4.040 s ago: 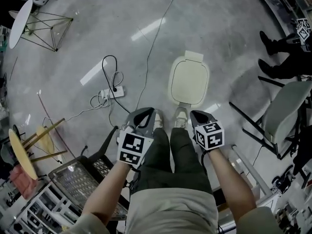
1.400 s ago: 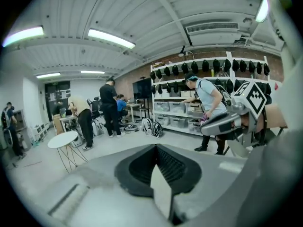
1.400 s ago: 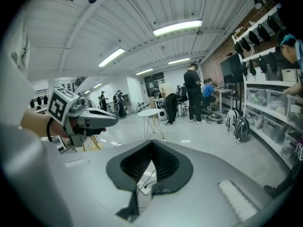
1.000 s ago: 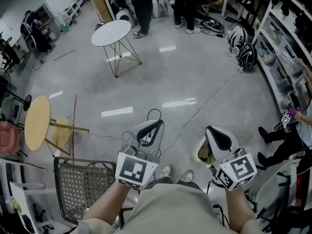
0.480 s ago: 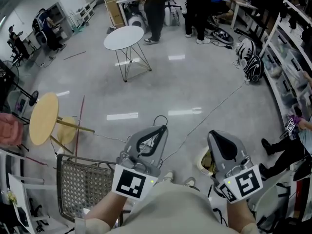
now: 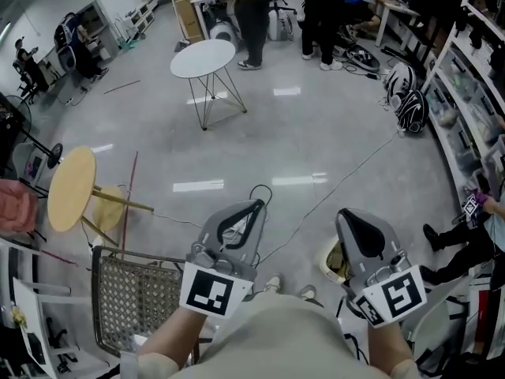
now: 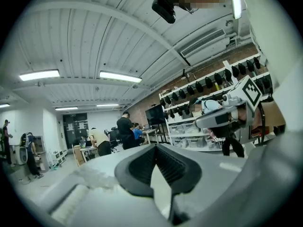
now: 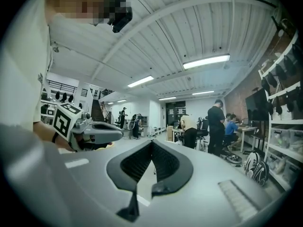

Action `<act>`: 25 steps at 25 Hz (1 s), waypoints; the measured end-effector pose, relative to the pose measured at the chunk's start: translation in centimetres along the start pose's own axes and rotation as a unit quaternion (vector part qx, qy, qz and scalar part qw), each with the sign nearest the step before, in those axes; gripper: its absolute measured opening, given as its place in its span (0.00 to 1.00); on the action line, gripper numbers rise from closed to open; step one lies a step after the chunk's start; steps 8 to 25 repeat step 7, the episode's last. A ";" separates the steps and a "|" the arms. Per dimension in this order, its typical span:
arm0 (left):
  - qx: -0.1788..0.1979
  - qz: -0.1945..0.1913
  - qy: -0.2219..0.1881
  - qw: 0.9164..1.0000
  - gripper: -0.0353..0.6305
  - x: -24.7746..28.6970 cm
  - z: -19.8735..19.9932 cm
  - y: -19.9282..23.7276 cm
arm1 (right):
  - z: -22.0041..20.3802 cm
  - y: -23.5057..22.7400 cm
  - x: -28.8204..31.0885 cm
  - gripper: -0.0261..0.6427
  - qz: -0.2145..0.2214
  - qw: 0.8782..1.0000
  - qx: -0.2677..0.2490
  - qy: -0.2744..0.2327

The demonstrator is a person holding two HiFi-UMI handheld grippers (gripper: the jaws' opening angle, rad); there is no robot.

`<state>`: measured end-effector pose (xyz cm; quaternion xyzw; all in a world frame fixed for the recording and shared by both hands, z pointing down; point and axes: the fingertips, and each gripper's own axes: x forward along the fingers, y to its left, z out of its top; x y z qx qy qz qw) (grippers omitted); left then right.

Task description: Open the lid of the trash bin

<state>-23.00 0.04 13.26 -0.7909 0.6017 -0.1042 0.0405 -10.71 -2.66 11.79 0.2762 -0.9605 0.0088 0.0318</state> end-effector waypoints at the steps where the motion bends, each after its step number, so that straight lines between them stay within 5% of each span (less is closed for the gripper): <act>1: 0.000 0.001 0.000 1.000 0.06 0.0 -0.1 0.1 | 0.1 0.1 0.0 0.04 0.001 1.000 -0.001 0.000; 25: -0.001 0.002 0.000 1.000 0.06 -0.2 -0.3 0.3 | 0.2 0.3 0.4 0.04 0.004 1.000 -0.004 -0.001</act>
